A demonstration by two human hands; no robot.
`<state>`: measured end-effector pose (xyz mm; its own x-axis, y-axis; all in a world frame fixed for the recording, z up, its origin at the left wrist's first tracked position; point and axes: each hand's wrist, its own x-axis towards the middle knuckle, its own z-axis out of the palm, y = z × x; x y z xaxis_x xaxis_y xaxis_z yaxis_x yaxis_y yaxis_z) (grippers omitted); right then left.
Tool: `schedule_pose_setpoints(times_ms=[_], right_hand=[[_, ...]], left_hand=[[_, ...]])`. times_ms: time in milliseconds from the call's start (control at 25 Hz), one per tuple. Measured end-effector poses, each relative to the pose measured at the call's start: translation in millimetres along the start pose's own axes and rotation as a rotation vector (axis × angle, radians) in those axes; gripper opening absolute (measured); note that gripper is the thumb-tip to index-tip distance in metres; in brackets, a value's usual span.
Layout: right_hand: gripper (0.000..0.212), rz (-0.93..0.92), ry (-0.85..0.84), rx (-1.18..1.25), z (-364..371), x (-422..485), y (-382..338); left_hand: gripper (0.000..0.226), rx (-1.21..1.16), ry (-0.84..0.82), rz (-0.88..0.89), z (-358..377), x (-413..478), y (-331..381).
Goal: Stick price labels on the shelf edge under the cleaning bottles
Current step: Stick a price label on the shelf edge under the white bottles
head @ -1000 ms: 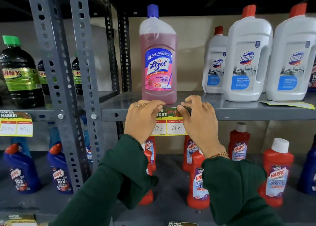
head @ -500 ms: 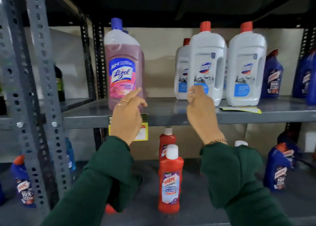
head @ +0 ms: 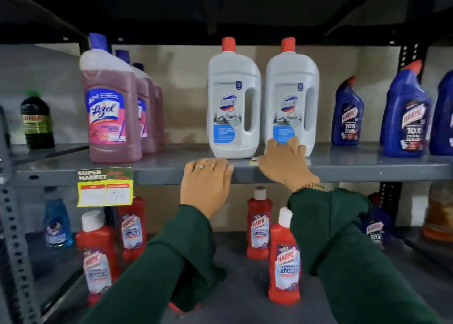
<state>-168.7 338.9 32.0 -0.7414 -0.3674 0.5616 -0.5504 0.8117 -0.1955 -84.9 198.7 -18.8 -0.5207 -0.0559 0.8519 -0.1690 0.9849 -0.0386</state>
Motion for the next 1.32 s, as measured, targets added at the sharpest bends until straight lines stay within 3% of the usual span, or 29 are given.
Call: schedule_pose_setpoints(times_ms=[160, 280, 360, 480, 600, 1040, 1320], right_hand=[[0.024, -0.142, 0.157, 0.126, -11, -7, 10], [0.022, -0.276, 0.156, 0.418, -21, -19, 19], [0.022, -0.352, 0.135, 0.566, -23, -30, 23], [0.020, -0.326, 0.098, 0.726, -19, -43, 36], [0.009, -0.355, 0.199, 0.645, -8, -45, 51], [0.010, -0.292, 0.255, 0.577, 17, -46, 50], [0.012, -0.243, 0.343, 0.606, 20, -47, 43]], left_hand=[[0.042, -0.122, 0.031, -0.127, 1, 0, 9], [0.037, -0.388, -0.020, -0.225, -8, 7, 25], [0.036, -0.468, -0.037, -0.199, -13, 8, 38], [0.013, -0.431, 0.025, -0.152, -11, 4, 50], [0.012, -0.489, 0.038, -0.200, -7, -1, 56], [0.013, -0.365, 0.028, -0.198, 4, -3, 56], [0.014, -0.377, 0.110, -0.248, 7, 0, 58]])
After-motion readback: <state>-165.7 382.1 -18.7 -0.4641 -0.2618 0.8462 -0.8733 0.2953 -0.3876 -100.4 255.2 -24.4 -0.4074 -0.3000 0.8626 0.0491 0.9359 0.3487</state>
